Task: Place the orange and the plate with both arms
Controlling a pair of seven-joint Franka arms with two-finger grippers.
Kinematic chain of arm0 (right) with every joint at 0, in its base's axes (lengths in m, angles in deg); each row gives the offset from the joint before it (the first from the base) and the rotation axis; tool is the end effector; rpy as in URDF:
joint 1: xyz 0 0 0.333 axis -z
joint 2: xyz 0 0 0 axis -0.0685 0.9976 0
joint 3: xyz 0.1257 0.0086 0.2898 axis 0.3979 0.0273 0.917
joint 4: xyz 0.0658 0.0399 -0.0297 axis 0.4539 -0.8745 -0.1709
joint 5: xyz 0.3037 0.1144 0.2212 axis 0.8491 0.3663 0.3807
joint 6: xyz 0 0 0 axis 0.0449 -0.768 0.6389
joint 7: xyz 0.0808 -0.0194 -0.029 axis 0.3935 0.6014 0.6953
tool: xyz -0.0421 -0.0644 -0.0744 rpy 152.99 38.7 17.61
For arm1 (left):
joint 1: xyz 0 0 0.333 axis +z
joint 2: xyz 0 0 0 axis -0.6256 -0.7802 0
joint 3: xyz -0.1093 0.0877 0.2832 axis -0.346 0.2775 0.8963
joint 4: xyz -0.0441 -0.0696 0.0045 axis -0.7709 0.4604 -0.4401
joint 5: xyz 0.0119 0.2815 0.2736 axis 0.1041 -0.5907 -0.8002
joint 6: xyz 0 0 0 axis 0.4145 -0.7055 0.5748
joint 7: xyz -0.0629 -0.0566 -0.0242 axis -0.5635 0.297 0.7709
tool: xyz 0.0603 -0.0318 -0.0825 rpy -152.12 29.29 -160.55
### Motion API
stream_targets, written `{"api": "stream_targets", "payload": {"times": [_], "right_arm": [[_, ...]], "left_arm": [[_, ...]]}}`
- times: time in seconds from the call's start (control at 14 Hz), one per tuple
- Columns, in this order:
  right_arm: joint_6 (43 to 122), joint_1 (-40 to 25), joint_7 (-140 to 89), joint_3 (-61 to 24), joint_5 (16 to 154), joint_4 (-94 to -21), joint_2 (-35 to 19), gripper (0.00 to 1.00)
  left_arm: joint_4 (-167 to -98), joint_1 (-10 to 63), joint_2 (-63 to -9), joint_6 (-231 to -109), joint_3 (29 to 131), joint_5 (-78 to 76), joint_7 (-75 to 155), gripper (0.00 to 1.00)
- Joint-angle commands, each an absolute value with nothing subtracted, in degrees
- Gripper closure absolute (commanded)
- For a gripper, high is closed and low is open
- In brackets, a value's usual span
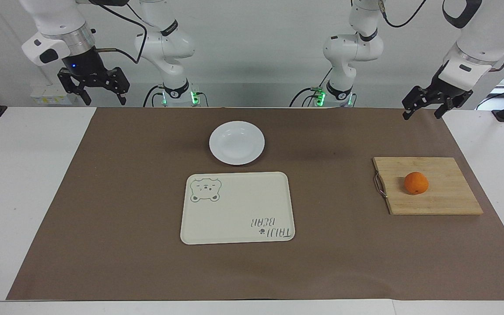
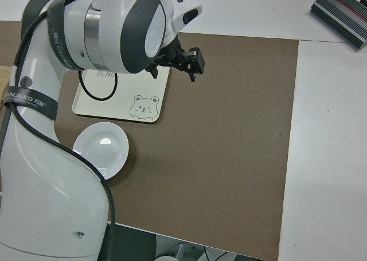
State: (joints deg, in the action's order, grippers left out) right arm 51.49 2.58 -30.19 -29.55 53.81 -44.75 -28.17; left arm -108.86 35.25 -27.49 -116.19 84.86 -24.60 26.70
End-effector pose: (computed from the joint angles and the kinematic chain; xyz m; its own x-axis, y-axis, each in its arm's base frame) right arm 0.5220 -0.0288 0.6582 0.9999 0.0026 0.0099 0.0025 -1.0000 0.0040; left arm 0.5511 -0.0182 0.6428 0.9993 0.0059 -0.0362 0.0069 -0.9996 0.0258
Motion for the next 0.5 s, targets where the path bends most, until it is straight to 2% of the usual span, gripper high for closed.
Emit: {"api": "stream_targets", "payload": {"times": [0.0, 0.43], "right_arm": [[50.9, 2.8, -29.1, -29.4, 53.5, -45.1, -29.0, 0.0], [50.9, 2.8, -29.1, -29.4, 53.5, -45.1, -29.0, 0.0]], "left_arm": [[-109.1, 35.8, -26.9, -115.9, 84.3, -25.2, 26.5, 0.0], [-109.1, 35.9, -26.8, -116.8, 84.4, -24.8, 26.6, 0.0]]}}
